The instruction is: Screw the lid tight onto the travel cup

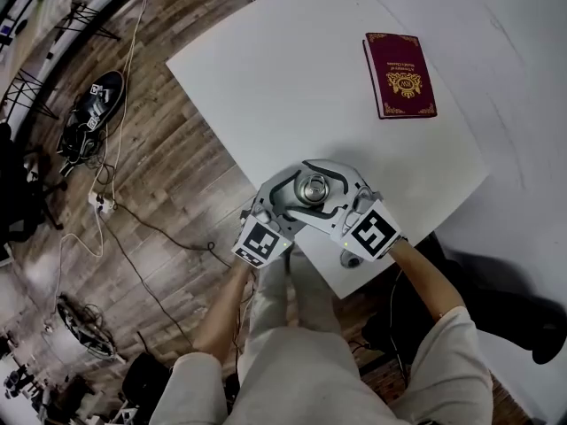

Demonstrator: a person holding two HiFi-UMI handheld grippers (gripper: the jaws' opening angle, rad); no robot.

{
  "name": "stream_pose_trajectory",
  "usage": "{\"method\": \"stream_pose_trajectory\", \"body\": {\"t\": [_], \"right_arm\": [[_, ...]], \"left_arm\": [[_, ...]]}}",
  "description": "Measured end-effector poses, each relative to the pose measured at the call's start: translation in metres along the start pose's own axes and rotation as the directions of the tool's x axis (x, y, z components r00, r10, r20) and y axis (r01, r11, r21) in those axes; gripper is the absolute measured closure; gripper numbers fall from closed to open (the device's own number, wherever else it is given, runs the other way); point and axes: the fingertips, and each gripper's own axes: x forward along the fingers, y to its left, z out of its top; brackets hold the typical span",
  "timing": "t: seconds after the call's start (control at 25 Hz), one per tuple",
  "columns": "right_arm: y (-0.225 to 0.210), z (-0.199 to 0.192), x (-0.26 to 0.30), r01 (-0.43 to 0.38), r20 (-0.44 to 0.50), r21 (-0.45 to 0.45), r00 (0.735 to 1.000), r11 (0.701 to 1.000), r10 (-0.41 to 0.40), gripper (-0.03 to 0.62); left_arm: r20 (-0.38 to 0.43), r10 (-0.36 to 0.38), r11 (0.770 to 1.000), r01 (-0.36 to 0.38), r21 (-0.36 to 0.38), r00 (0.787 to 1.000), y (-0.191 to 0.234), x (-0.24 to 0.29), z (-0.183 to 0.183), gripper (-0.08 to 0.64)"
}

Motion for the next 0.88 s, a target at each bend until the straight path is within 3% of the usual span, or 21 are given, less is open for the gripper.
{"method": "stream_pose_trajectory", "body": {"t": [0.36,0.64,0.88], "right_arm": [[0.0075,0.0018,0.0086,-0.142,-0.048,-0.067,0.989,0.988,0.139,0.308],[0.0049,0.0041,0.0088,-0.104,-0.025,-0.046,0.994,0.994,0.103,0.33],[-0.0007,0.003,0.0082,0.002,-0.019,-0.018,1.0,1.0,-0.002,0.331]], "left_arm": [[-0.002,-0.003,1.0,0.003,0.007,1.0,0.0,-0.0005,-0.0007,0.235],[-0.002,0.001,1.0,-0.001,0.012,1.0,0.0005,-0.0005,-0.0019,0.235],[0.0,0.005,1.0,-0.005,0.016,1.0,0.0005,-0.0009,-0.0018,0.235]]}}
